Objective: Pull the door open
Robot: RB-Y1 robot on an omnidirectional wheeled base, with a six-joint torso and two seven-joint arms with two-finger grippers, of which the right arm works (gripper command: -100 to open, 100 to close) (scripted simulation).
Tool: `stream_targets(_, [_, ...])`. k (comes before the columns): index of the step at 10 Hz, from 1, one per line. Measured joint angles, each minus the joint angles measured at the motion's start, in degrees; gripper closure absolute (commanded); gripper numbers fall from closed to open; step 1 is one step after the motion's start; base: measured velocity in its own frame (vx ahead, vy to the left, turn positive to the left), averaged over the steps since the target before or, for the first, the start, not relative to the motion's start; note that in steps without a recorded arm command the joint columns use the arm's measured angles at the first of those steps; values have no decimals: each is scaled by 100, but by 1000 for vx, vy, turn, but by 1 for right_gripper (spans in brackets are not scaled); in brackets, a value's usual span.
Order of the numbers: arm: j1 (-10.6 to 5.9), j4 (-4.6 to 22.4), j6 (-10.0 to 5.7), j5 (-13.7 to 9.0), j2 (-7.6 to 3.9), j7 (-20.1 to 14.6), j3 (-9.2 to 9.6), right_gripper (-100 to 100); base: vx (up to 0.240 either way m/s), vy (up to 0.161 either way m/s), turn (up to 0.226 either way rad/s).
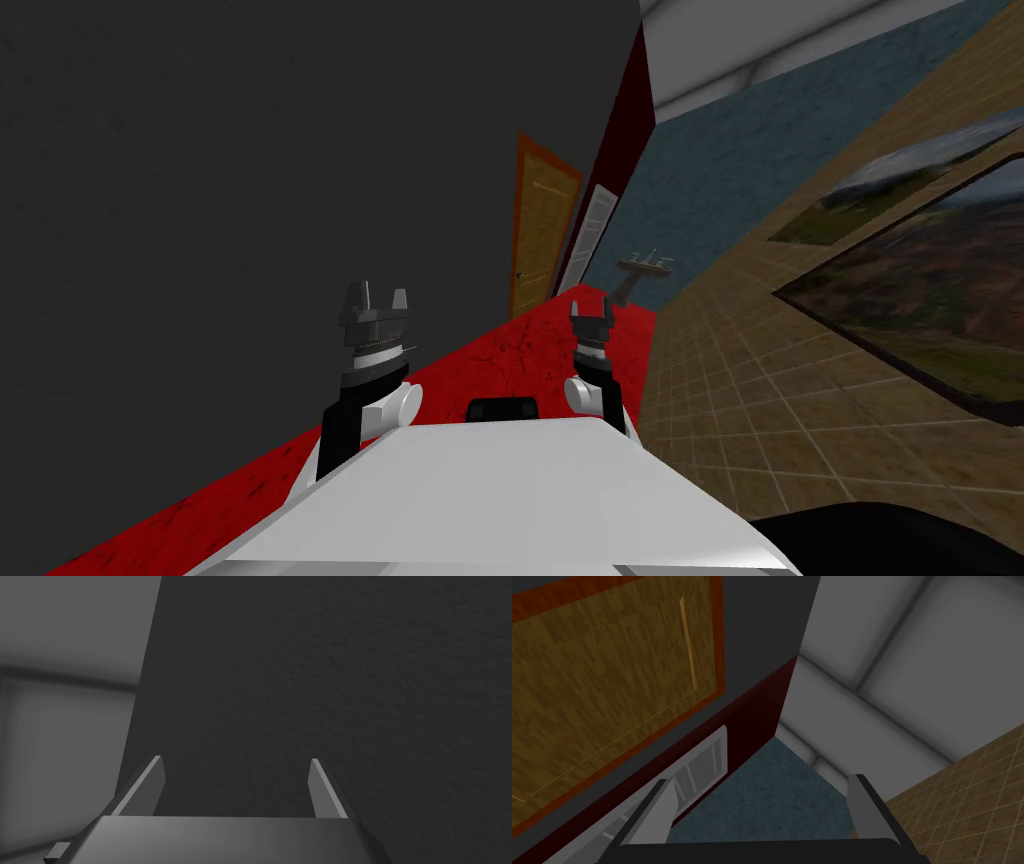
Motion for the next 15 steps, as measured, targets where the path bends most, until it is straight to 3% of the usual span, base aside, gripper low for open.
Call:
stream_targets(1, [-36, 152, -47, -99, -73, -109, -60, -100, 127, -87, 274])
stream_targets(15, [-350, 1789, -499, -1171, -486, -1269, -360, -100, 77, -114, 265])
